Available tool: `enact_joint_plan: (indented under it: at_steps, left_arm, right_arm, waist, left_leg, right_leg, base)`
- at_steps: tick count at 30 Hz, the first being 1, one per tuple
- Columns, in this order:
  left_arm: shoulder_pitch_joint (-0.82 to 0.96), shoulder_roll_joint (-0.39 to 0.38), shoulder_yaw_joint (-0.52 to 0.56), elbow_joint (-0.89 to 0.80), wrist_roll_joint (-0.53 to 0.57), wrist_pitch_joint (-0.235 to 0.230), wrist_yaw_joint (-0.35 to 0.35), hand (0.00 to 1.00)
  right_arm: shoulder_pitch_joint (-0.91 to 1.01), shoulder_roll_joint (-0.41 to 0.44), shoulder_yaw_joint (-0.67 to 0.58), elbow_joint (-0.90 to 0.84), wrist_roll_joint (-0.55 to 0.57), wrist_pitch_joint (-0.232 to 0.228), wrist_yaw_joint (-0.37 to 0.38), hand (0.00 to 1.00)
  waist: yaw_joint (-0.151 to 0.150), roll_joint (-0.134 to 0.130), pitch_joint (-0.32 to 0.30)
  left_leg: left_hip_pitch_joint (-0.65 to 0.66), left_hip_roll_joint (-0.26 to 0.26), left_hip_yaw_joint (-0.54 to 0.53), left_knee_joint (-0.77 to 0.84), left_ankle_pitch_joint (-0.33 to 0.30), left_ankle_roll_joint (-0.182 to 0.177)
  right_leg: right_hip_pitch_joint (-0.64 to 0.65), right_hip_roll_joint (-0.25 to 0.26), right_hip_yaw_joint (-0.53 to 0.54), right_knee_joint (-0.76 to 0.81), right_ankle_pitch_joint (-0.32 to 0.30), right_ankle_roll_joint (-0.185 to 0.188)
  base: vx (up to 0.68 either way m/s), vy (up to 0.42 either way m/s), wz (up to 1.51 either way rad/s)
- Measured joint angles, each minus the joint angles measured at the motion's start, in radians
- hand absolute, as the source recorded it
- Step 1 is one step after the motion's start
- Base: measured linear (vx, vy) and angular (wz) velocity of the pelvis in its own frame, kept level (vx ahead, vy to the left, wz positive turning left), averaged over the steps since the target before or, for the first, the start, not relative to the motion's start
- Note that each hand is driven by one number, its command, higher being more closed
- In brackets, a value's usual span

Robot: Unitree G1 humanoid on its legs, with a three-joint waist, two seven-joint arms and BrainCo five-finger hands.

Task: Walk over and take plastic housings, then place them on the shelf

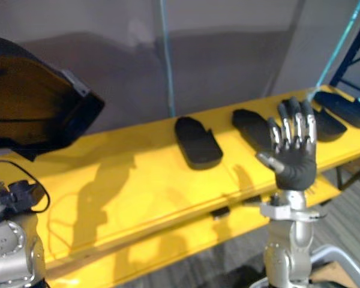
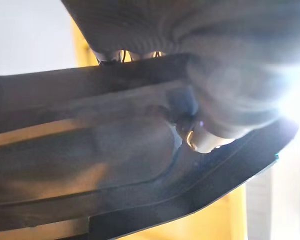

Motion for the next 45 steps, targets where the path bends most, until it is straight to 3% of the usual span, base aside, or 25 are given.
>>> enact_joint_plan:
  at_steps: [1, 4, 7, 8, 10, 14, 17, 22, 28, 40, 41, 45]
  left_arm:
    - [-0.004, 0.055, 0.006, 0.025, -0.066, 0.065, -0.046, 1.00]
    - [-0.038, 0.162, 0.012, 0.117, -0.226, 0.182, -0.149, 1.00]
    - [-0.112, 0.234, 0.013, 0.178, -0.360, 0.261, -0.220, 1.00]
    - [-0.157, 0.262, 0.012, 0.218, -0.435, 0.314, -0.251, 1.00]
    - [-0.195, 0.277, 0.011, 0.264, -0.526, 0.364, -0.288, 1.00]
    - [-0.251, 0.268, -0.060, 0.361, -0.750, 0.505, -0.279, 1.00]
    - [-0.260, 0.221, -0.112, 0.479, -0.821, 0.561, -0.242, 1.00]
    - [-0.263, 0.139, -0.121, 0.605, -0.862, 0.611, -0.169, 1.00]
    - [-0.273, 0.096, -0.124, 0.748, -0.787, 0.651, -0.048, 1.00]
    - [-0.302, 0.052, -0.092, 0.843, -0.587, 0.678, -0.057, 1.00]
    - [-0.312, 0.053, -0.077, 0.865, -0.560, 0.680, -0.060, 0.00]
    - [-0.318, 0.066, -0.068, 0.896, -0.442, 0.680, -0.085, 0.00]
  right_arm:
    - [-0.002, -0.016, 0.000, 0.000, 0.000, 0.005, -0.003, 0.00]
    - [-0.010, -0.048, -0.001, 0.001, 0.002, 0.016, -0.009, 0.00]
    - [-0.010, -0.055, 0.002, 0.015, 0.004, 0.020, -0.021, 0.00]
    - [-0.010, -0.055, 0.014, 0.022, 0.005, 0.020, -0.021, 0.00]
    - [-0.010, -0.056, 0.031, 0.023, 0.006, 0.018, -0.022, 0.00]
    - [-0.009, -0.055, 0.067, 0.036, 0.036, 0.007, -0.024, 0.00]
    - [-0.003, -0.053, 0.118, 0.075, 0.051, 0.001, -0.024, 0.00]
    - [0.024, -0.031, 0.193, 0.110, 0.051, 0.000, -0.024, 0.00]
    - [0.039, 0.000, 0.230, 0.144, 0.051, 0.000, -0.047, 0.00]
    - [0.113, 0.002, 0.237, 0.146, 0.051, 0.022, -0.092, 0.00]
    - [0.114, 0.002, 0.242, 0.146, 0.051, 0.026, -0.092, 0.00]
    - [0.133, 0.002, 0.251, 0.146, 0.051, 0.041, -0.092, 0.00]
  waist:
    - [0.000, 0.004, -0.001]
    - [-0.001, 0.014, -0.008]
    - [0.001, 0.015, -0.009]
    - [0.002, 0.020, -0.013]
    - [0.000, 0.028, -0.017]
    - [-0.005, 0.040, -0.025]
    - [-0.007, 0.049, -0.031]
    - [-0.011, 0.049, -0.031]
    - [-0.032, 0.049, -0.031]
    - [-0.046, 0.060, -0.040]
    - [-0.051, 0.060, -0.040]
    - [-0.056, 0.061, -0.040]
  left_leg:
    - [0.012, -0.003, 0.002, -0.019, 0.009, 0.001]
    - [0.015, -0.004, 0.003, -0.034, 0.023, -0.003]
    - [0.022, -0.002, 0.008, -0.043, 0.027, -0.006]
    - [0.029, -0.002, 0.016, -0.044, 0.028, -0.006]
    - [0.030, -0.002, 0.022, -0.044, 0.028, -0.006]
    - [0.031, -0.003, 0.026, -0.046, 0.027, -0.005]
    - [0.031, -0.002, 0.031, -0.046, 0.027, -0.005]
    - [0.032, 0.002, 0.048, -0.045, 0.025, -0.002]
    - [0.032, 0.003, 0.061, -0.046, 0.019, 0.006]
    - [0.051, 0.008, 0.079, -0.081, 0.031, 0.004]
    - [0.051, 0.008, 0.080, -0.084, 0.033, 0.005]
    - [0.057, 0.009, 0.086, -0.097, 0.036, 0.001]
  right_leg:
    - [0.002, -0.001, -0.001, 0.000, 0.000, 0.000]
    - [0.000, -0.001, -0.003, -0.001, 0.001, 0.001]
    - [0.000, 0.000, -0.002, -0.001, 0.001, 0.001]
    - [0.001, 0.001, 0.003, -0.001, 0.002, 0.001]
    - [0.000, 0.000, 0.012, -0.001, 0.002, 0.002]
    - [0.000, -0.001, 0.015, -0.008, 0.007, 0.008]
    - [0.001, 0.000, 0.017, -0.012, 0.011, 0.007]
    - [0.000, 0.002, 0.023, -0.018, 0.020, 0.006]
    - [0.000, 0.002, 0.029, -0.032, 0.037, 0.010]
    - [0.000, 0.011, 0.041, -0.048, 0.061, 0.002]
    - [0.000, 0.011, 0.041, -0.051, 0.064, 0.004]
    - [0.000, 0.013, 0.040, -0.053, 0.067, 0.005]
  base:
    - [0.00, 0.000, 0.00]
    - [0.00, 0.000, 0.00]
    - [0.01, -0.006, -0.04]
    - [0.03, -0.003, -0.13]
    - [0.03, 0.014, -0.10]
    - [0.01, 0.003, -0.01]
    - [-0.01, 0.000, -0.02]
    - [-0.02, 0.006, -0.06]
    - [-0.02, 0.013, -0.06]
    - [0.00, 0.000, -0.04]
    - [0.00, 0.000, 0.00]
    - [0.00, -0.001, -0.01]
